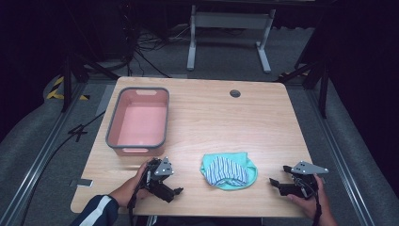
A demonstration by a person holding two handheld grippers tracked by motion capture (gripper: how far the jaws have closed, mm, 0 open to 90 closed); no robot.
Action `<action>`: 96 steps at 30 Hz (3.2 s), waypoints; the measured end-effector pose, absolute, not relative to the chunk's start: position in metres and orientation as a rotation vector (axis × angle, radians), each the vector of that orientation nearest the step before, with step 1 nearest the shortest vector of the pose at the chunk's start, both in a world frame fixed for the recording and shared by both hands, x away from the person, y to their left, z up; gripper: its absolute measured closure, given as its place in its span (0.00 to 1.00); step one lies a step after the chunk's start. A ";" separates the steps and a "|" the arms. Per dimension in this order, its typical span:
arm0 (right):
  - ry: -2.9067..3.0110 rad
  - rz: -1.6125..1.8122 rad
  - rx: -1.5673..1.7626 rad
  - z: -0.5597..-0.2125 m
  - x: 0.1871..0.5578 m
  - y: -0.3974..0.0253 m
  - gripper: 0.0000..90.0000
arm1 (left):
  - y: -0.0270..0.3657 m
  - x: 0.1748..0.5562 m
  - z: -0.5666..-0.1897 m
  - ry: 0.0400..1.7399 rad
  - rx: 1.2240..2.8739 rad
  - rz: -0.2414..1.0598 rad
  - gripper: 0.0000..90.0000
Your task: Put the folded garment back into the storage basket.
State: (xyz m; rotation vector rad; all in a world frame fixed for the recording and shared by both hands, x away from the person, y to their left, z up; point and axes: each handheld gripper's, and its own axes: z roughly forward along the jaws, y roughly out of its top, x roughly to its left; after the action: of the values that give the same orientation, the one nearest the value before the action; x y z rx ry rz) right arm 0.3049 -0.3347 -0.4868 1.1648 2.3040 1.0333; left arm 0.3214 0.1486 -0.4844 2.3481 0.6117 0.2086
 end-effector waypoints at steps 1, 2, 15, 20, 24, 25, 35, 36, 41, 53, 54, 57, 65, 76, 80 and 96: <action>2.304 1.032 1.165 -0.487 0.305 -0.335 0.24 | 0.149 0.321 -0.484 0.612 2.348 0.209 0.01; 2.304 1.032 1.165 -0.487 0.305 -0.335 0.24 | 0.149 0.321 -0.484 0.612 2.348 0.208 0.01; 2.305 1.032 1.165 -0.487 0.305 -0.335 0.24 | 0.154 0.314 -0.483 0.523 2.332 0.204 0.13; 2.306 1.033 1.165 -0.487 0.305 -0.335 0.24 | 0.152 0.313 -0.481 0.531 2.347 0.216 0.17; 2.303 1.029 1.167 -0.487 0.305 -0.335 0.24 | 0.153 0.318 -0.479 0.519 2.374 0.181 0.17; 2.303 1.029 1.168 -0.487 0.305 -0.335 0.24 | 0.153 0.318 -0.479 0.521 2.377 0.184 0.17; 2.288 1.039 1.216 -0.484 0.306 -0.335 0.34 | 0.142 0.323 -0.472 0.561 2.347 0.169 0.26; 2.289 1.059 1.219 -0.483 0.307 -0.335 0.34 | 0.140 0.324 -0.471 0.571 2.345 0.179 0.28; 2.291 1.071 1.177 -0.473 0.309 -0.325 0.41 | 0.122 0.329 -0.466 0.611 2.322 0.231 0.30; 2.355 1.068 1.063 -0.455 0.327 -0.279 0.47 | 0.085 0.353 -0.456 0.673 2.274 0.268 0.34; 2.355 1.068 1.063 -0.455 0.327 -0.279 0.47 | 0.082 0.356 -0.456 0.676 2.272 0.290 0.34; 2.374 1.063 1.054 -0.456 0.336 -0.266 0.50 | 0.073 0.363 -0.456 0.687 2.249 0.258 0.36; 2.391 1.033 1.062 -0.463 0.350 -0.246 0.54 | 0.055 0.373 -0.465 0.689 2.258 0.217 0.38; 2.396 1.011 1.137 -0.476 0.355 -0.243 0.49 | 0.059 0.382 -0.474 0.711 2.290 0.211 0.32; 2.386 1.018 1.137 -0.472 0.354 -0.239 0.49 | 0.061 0.383 -0.469 0.724 2.272 0.234 0.36; 2.403 1.026 1.125 -0.477 0.351 -0.230 0.63 | 0.061 0.386 -0.476 0.753 2.286 0.216 0.42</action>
State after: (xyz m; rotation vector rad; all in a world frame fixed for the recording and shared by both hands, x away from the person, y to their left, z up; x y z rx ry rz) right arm 0.3510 -0.2305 -0.4770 1.1252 2.4032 1.0256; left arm 0.3863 0.0614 -0.4763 2.2859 0.7530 0.2158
